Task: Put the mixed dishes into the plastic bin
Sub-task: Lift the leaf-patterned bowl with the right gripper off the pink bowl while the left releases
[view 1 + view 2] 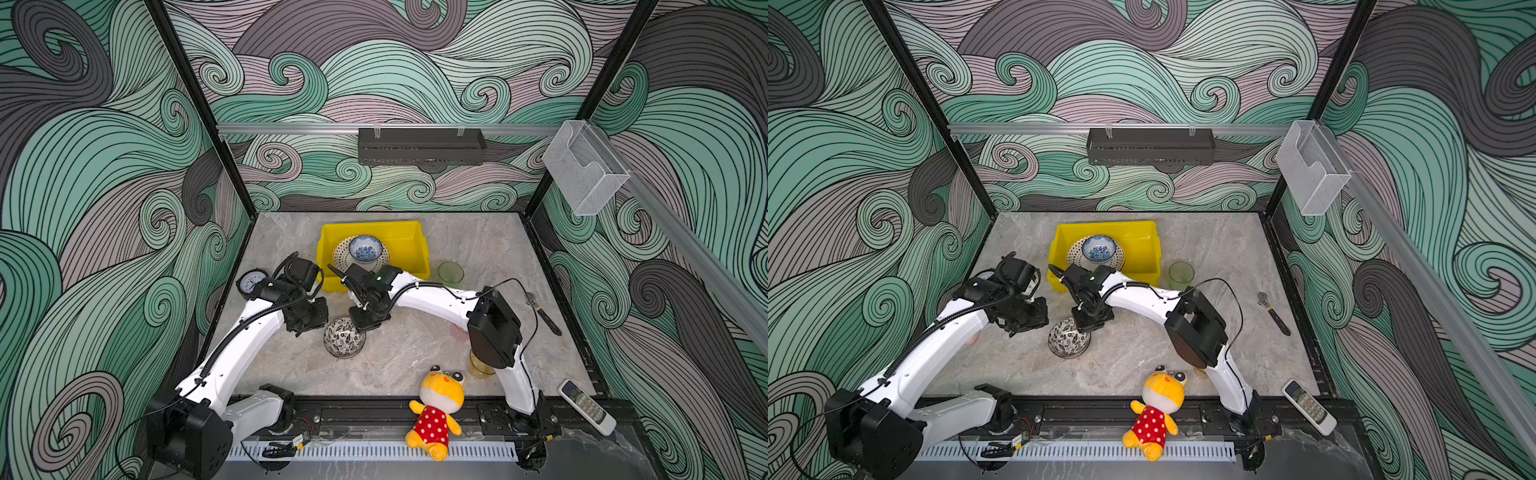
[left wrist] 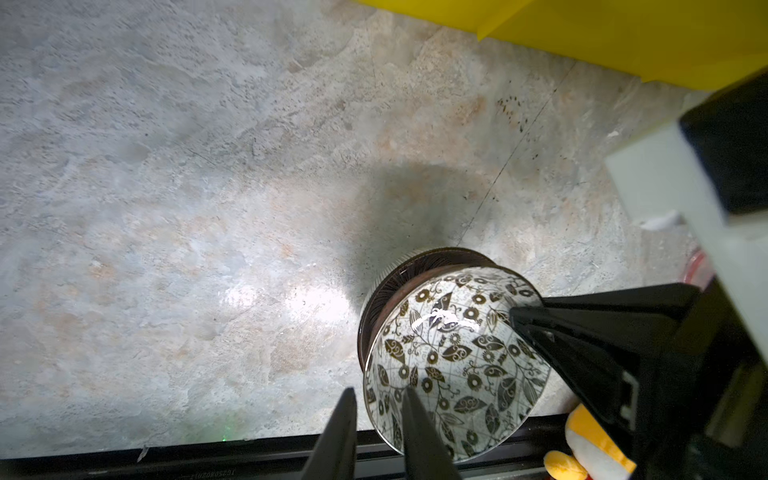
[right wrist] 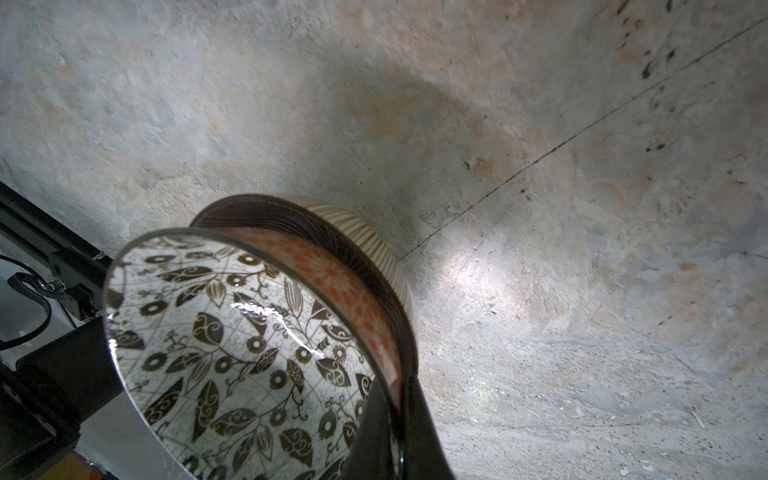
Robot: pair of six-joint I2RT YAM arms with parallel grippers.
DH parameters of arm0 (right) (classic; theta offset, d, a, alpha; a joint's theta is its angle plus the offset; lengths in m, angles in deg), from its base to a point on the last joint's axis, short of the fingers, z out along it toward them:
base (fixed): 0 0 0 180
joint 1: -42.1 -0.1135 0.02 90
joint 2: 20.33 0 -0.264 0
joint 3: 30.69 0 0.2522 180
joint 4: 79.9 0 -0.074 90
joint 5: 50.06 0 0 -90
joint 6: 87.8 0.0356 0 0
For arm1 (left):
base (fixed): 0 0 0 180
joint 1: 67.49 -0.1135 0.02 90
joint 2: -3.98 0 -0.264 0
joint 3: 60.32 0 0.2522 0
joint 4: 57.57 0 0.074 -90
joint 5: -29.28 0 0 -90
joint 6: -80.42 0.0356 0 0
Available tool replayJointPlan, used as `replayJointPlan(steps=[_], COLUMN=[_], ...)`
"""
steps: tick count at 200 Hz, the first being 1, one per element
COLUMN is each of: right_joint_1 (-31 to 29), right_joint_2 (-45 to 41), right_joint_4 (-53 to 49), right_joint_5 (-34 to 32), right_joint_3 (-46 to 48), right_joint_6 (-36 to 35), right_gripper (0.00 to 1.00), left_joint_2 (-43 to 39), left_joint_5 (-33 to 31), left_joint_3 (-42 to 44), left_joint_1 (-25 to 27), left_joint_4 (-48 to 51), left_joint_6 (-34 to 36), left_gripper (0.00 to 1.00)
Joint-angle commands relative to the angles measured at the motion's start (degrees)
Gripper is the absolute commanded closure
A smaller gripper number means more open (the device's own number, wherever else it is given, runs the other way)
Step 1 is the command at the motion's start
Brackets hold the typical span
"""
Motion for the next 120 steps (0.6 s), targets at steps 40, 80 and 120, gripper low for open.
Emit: replayJointPlan(steps=[40, 80, 120], right_joint_1=[-0.33, -0.23, -0.12], right_joint_2=[-5.28, -6.33, -7.11], right_joint_4=[-0.51, -0.51, -0.51], right_joint_5=[-2.48, -3.82, -5.33], right_joint_3=[-2.27, -2.55, -3.50], right_joint_6=[-1.19, -1.39, -1.75], right_gripper=[1.00, 1.00, 1.00], left_joint_2=[-3.21, -5.13, -6.61], left_joint_5=[-4.67, -5.18, -6.34], left_joint_3=[-3.39, -4.57, -5.12], left_joint_1=[-0.93, -1.11, -1.27], left_joint_4=[2.19, 1.57, 0.95], left_joint_6=[0.65, 0.69, 1.09], left_gripper=[0.75, 0.75, 0.74])
